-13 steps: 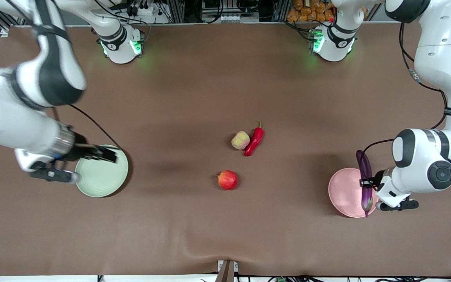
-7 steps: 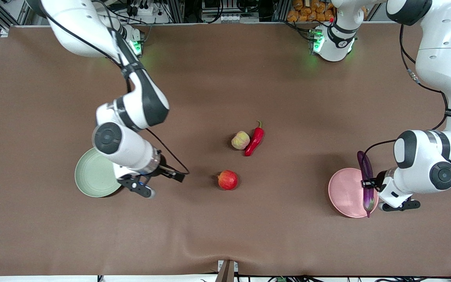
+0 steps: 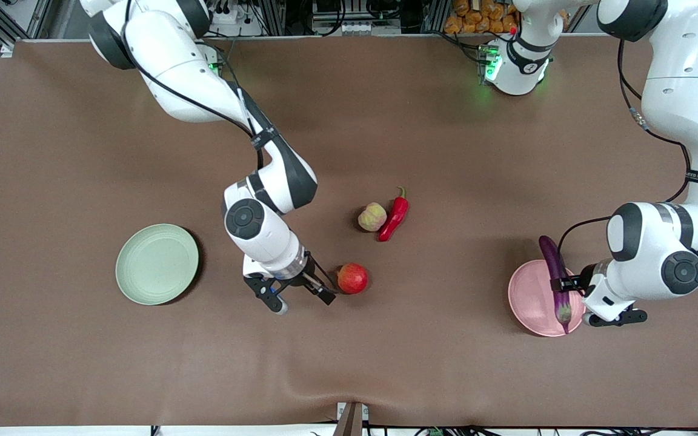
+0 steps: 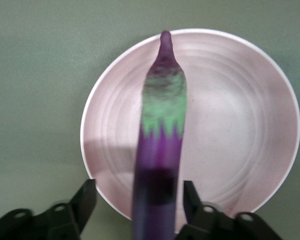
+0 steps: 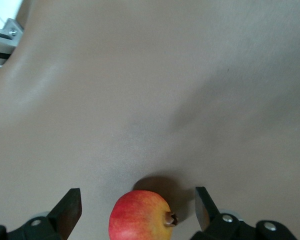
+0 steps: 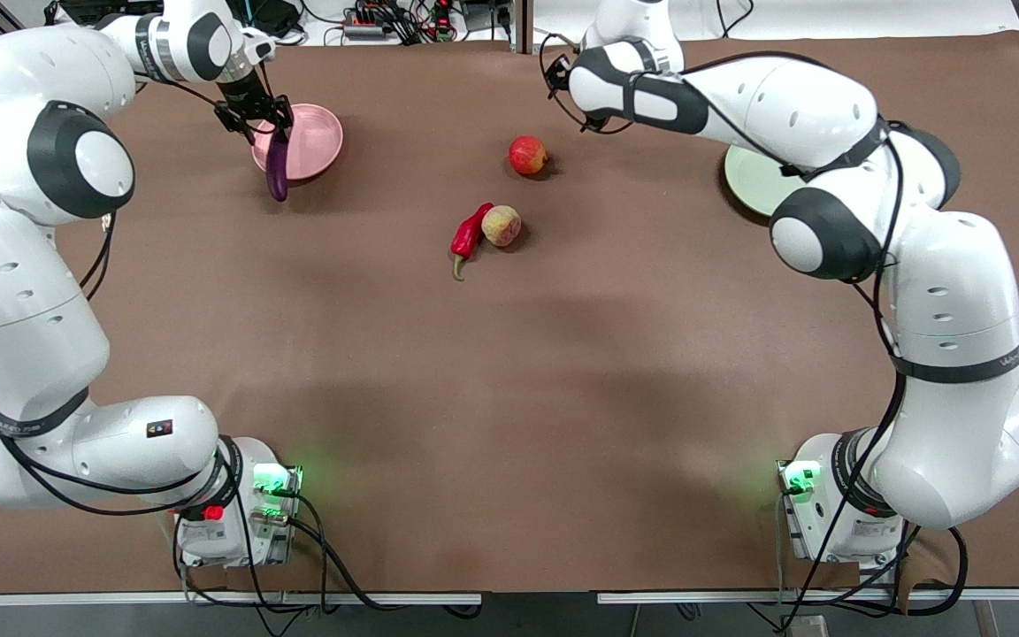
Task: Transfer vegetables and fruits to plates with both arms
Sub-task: 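Release the eggplant on the pink plate while the right gripper grasps the apple, then carry the apple to the green plate while the left gripper grasps the pepper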
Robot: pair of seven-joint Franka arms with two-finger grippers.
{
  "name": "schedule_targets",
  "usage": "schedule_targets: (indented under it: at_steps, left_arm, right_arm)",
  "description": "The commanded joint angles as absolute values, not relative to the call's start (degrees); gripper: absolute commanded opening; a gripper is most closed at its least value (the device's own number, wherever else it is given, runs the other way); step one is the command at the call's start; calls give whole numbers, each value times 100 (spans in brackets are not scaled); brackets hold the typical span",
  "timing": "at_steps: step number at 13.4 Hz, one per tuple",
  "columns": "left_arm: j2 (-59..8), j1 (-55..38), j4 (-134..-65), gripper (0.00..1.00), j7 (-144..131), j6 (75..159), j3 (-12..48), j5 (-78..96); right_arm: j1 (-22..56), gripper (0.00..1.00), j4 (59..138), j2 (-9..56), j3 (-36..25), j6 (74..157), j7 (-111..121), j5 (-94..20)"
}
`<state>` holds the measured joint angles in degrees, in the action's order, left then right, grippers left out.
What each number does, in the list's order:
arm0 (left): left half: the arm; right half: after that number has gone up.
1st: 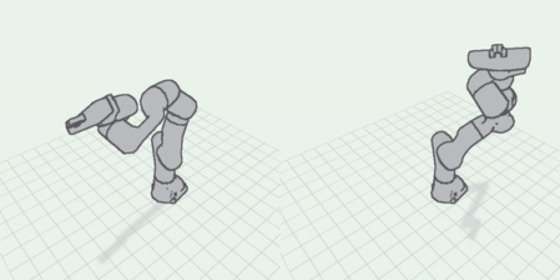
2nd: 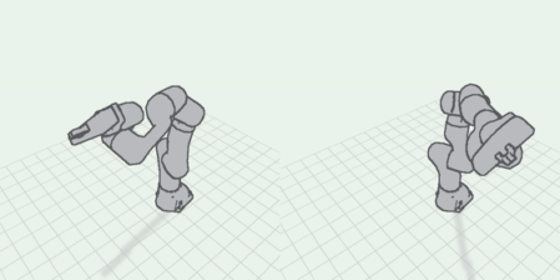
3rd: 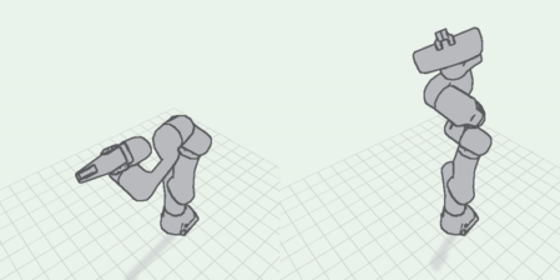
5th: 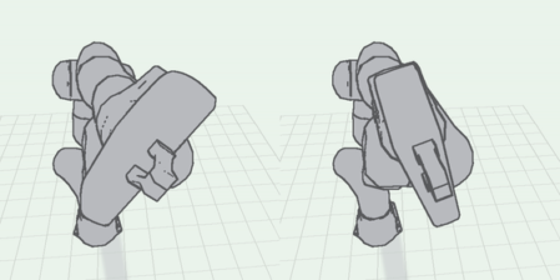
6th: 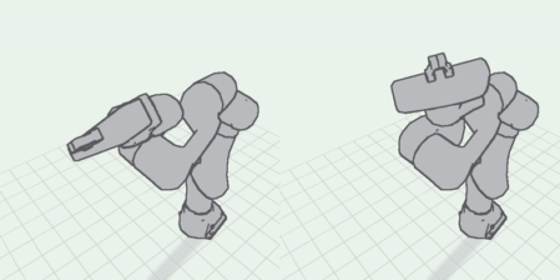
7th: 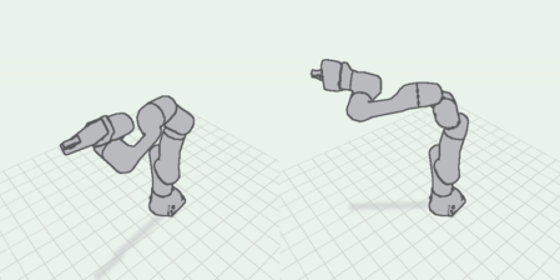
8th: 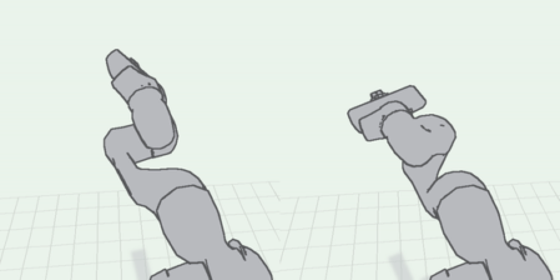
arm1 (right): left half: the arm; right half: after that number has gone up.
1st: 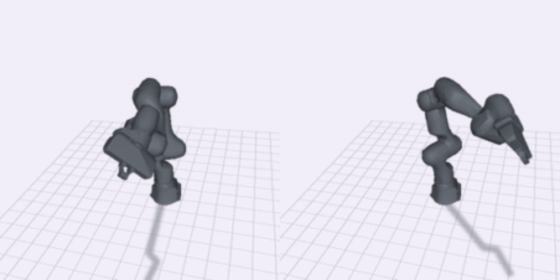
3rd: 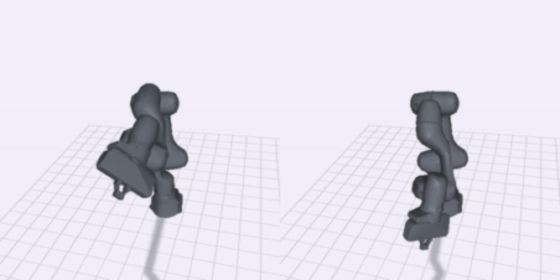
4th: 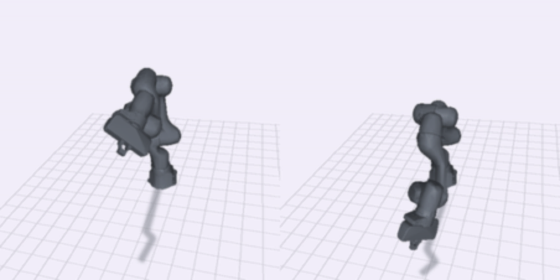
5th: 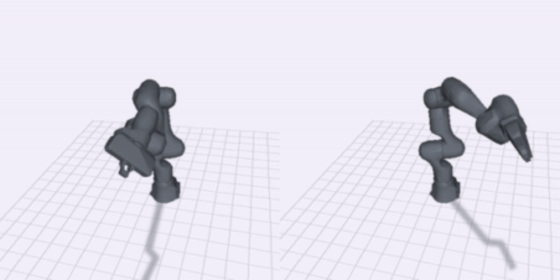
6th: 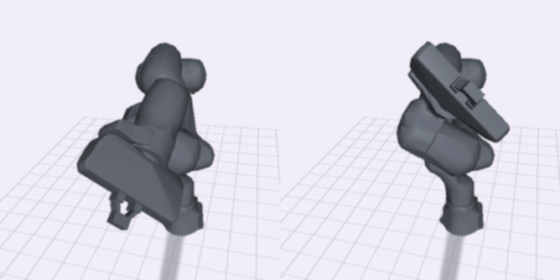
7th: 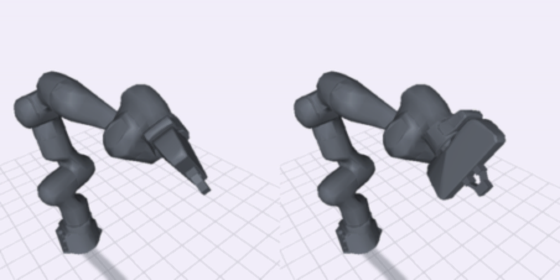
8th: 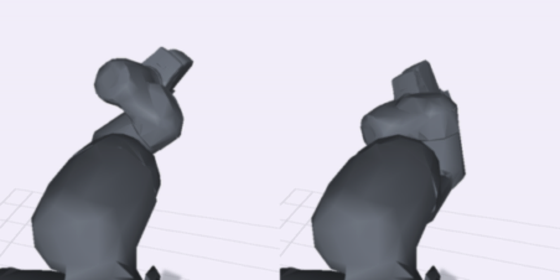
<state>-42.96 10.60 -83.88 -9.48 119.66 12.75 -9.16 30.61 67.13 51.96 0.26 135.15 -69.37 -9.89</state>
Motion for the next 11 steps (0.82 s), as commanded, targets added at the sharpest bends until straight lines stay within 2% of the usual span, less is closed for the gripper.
schedule_targets:
  at_steps: [1, 3, 6, 9, 11]
  left_arm:
    - [-4123, 1099, -8411, 100, -993, 11910, 1397, -748]
    - [-4000, 1037, -8429, 100, -1263, 11534, 1572, -327]
    - [-3859, 1037, -8612, 100, -2063, 11083, 2187, -237]
    - [-3280, 1046, -9586, 100, -2162, 11626, 2644, -334]
    - [-3173, 1046, -9834, 100, -2136, 11777, 3022, -360]
  right_arm:
    - [3085, 100, 6346, 5458, 148, 13447, -7399, -1151]
    - [3102, 100, 6346, 5545, 254, 13447, -7663, -1169]
    - [3120, 100, 6319, 5669, 404, 13579, -8120, -1169]
    - [3146, 100, 6311, 5800, 413, 13929, -8393, -1169]
    - [3234, 100, 6310, 5888, 413, 14079, -8499, -1169]
